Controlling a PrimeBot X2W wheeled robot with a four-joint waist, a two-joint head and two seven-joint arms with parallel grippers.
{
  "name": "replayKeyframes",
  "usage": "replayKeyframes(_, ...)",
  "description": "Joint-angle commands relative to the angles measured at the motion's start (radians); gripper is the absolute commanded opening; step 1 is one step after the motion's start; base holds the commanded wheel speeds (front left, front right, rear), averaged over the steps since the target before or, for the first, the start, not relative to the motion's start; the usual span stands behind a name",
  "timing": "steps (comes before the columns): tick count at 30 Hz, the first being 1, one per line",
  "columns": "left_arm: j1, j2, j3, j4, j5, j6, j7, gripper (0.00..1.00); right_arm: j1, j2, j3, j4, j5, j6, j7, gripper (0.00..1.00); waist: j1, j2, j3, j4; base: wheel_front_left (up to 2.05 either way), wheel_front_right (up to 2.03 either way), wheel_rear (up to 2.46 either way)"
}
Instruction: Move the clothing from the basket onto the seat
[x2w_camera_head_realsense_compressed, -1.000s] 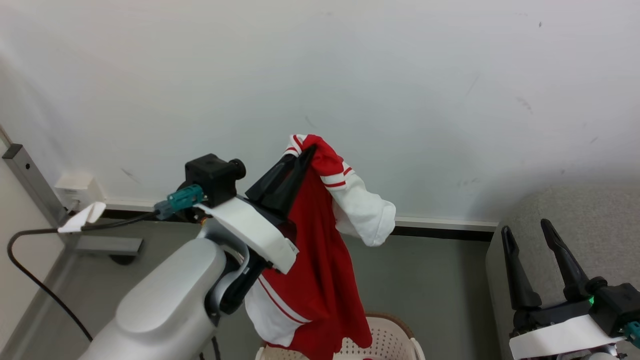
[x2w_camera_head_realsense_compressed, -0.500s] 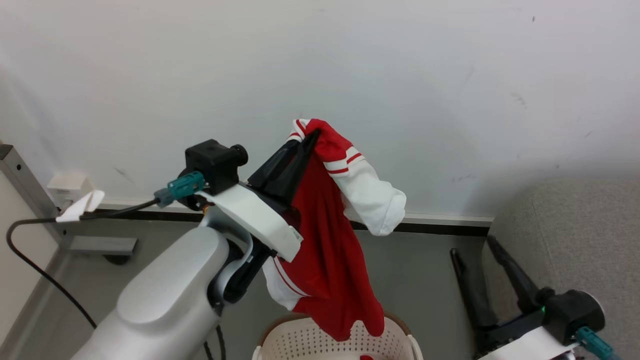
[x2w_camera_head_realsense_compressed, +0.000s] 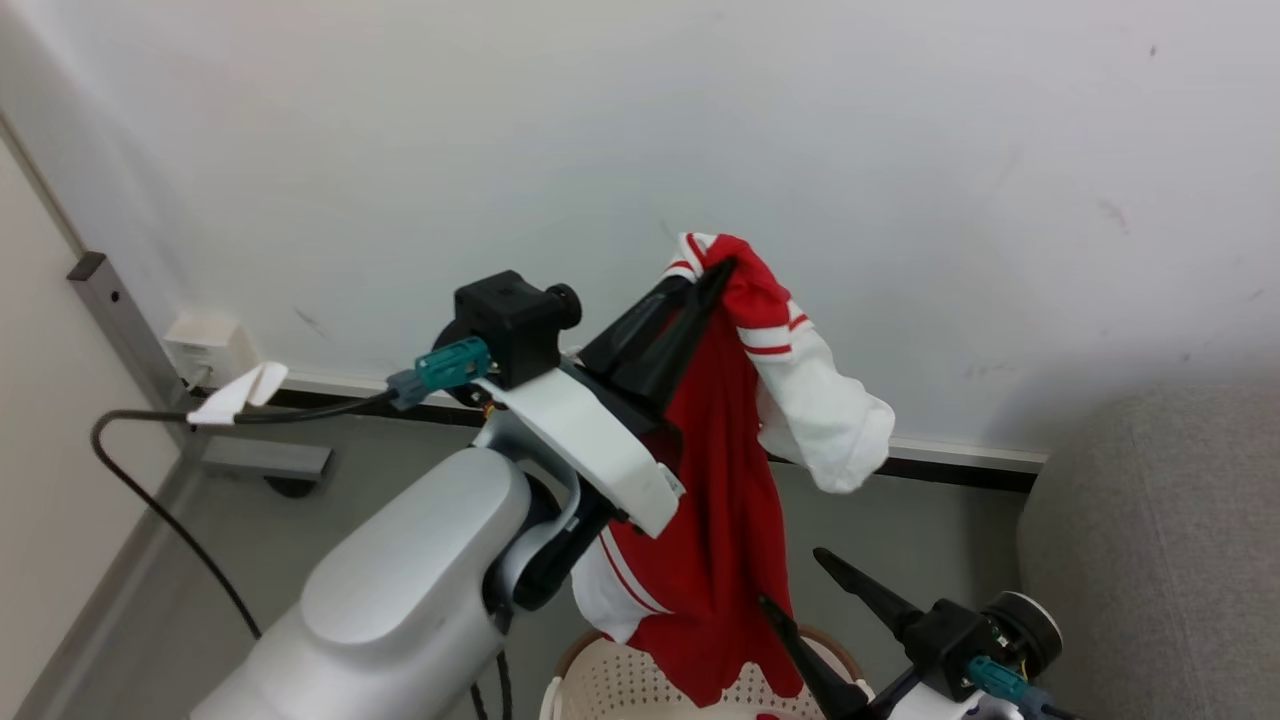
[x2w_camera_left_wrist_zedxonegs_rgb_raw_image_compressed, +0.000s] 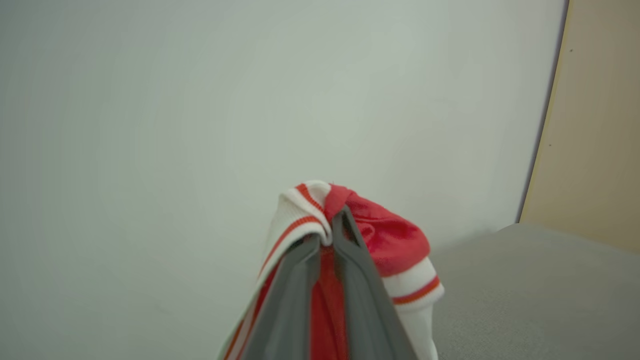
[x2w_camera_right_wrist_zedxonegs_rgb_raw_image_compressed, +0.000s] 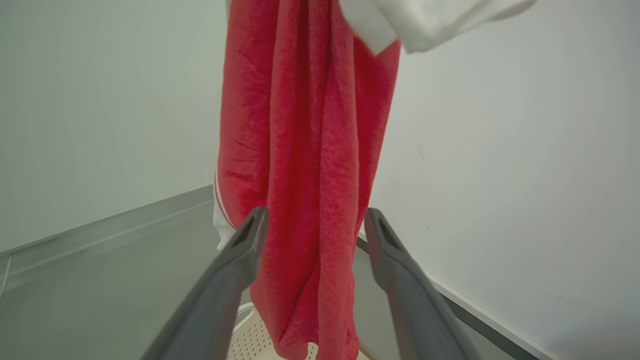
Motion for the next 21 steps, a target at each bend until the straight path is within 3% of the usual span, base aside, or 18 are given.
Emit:
replayKeyframes(1, -0.011, -0.005, -0.005, -0.007, 0.007, -0.004, 0.006, 0.0, -0.026, -0.001, 0.014, 0.027, 0.006, -0.002, -0.002, 1.0, -0.0001, -0.0001, -0.001, 0.022, 0.0, 0.0, 0.0)
replayKeyframes(15, -0.009, -0.06, -0.078, -0.085, -0.004, -0.032, 0.048, 0.0, -0.15, 0.039, 0.096, 0.237, 0.09, -0.002, -0.002, 1.0, -0.0001, -0.0001, -0.012, 0.177, 0.0, 0.0, 0.0)
replayKeyframes(21, 0.001, -0.069, -0.085, -0.105, -0.02, -0.034, 0.054, 0.0, -0.169, 0.054, 0.093, 0.29, 0.127, -0.002, -0.002, 1.0, -0.0001, -0.0001, -0.017, 0.212, 0.0, 0.0, 0.0)
